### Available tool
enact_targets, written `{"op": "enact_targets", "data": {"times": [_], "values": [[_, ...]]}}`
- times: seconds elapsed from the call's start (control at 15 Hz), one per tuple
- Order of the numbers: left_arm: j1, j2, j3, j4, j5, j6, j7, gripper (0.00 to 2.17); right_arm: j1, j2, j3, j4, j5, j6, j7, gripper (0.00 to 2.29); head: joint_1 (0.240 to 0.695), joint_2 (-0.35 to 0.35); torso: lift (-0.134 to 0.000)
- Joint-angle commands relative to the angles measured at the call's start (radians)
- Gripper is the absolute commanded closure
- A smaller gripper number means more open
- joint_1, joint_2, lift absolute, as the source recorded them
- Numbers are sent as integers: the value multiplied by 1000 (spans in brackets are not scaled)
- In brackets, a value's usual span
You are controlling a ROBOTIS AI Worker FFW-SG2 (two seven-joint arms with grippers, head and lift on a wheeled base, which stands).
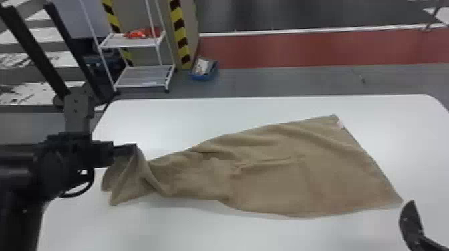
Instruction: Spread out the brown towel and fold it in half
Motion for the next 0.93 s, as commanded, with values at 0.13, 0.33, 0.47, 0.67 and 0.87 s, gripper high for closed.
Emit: {"op": "enact_targets", "data": {"times": [0.13,0.33,0.47,0.67,0.87], "values": [[54,0,53,-67,6,-2,-14,70,0,1,5,2,0,0,0,107,695,136,-128],[48,6,67,-64,12,-2,-42,63,4,1,6,1,0,-9,0,103,695,147,-128],[71,6,84,-70,12,-2,-49,76,3,1,3,2,0,-9,0,103,695,152,-128],[180,0,117,-154,15,-33,-75,76,-3,1,-20,2,23,-6,0,103,695,155,-128],[295,-24,148,-238,17,-134,-80,87,-14,-5,-48,2,77,12,35,100,695,147,-128]]}}
